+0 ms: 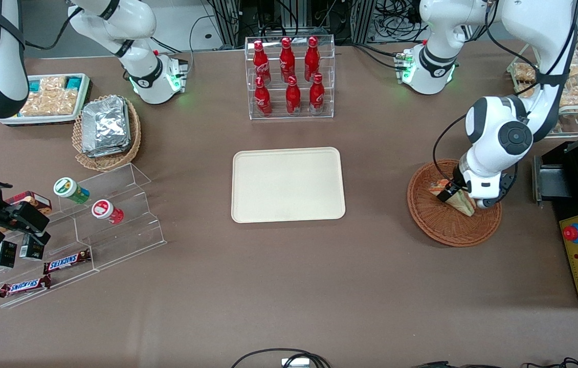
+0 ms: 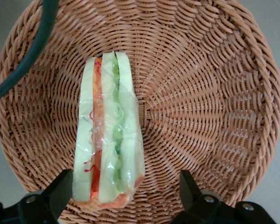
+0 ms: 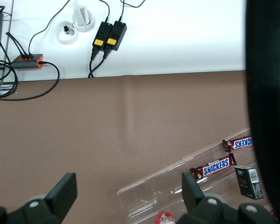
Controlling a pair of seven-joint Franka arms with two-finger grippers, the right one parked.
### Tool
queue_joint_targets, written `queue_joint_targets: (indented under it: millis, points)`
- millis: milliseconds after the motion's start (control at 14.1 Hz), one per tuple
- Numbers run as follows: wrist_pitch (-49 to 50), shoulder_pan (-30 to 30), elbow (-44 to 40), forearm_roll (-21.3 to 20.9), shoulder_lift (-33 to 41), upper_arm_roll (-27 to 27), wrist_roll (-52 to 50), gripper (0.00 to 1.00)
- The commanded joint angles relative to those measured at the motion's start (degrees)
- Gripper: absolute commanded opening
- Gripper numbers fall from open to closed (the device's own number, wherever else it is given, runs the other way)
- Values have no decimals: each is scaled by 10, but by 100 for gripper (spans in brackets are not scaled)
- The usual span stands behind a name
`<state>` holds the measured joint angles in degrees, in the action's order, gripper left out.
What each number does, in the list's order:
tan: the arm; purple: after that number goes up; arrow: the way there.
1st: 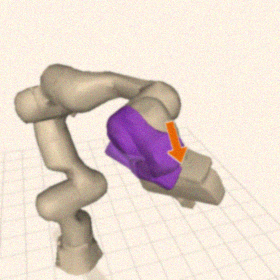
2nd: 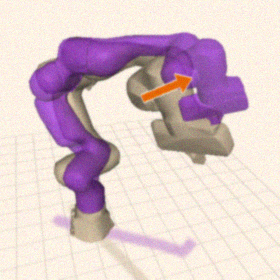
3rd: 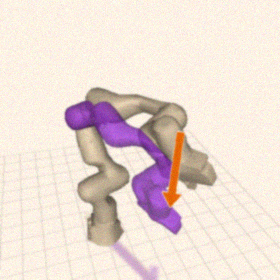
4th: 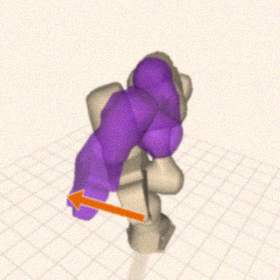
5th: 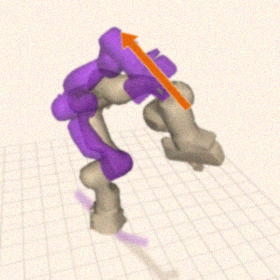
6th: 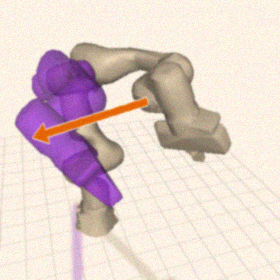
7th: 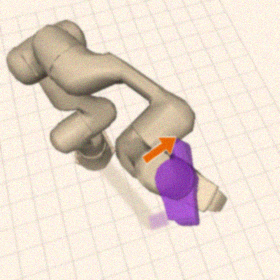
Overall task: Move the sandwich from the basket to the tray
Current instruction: 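Close the left gripper on the sandwich and lift it from the basket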
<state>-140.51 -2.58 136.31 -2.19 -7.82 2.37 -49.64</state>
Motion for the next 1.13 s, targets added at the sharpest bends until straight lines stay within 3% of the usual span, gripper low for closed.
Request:
queue_joint_targets:
  millis: [0,354,425,567,638,1063]
  points:
    - [-14,-3,9,-6,0,-5,-12,100]
    - [-33,0,9,-9,-11,-9,-12,99]
    - [-37,0,9,-9,-16,-9,-12,90]
    - [-38,0,9,-9,-19,-10,-12,25]
    - [-38,1,9,-9,-19,-10,-12,0]
    - [-29,4,1,-26,-13,-11,-11,0]
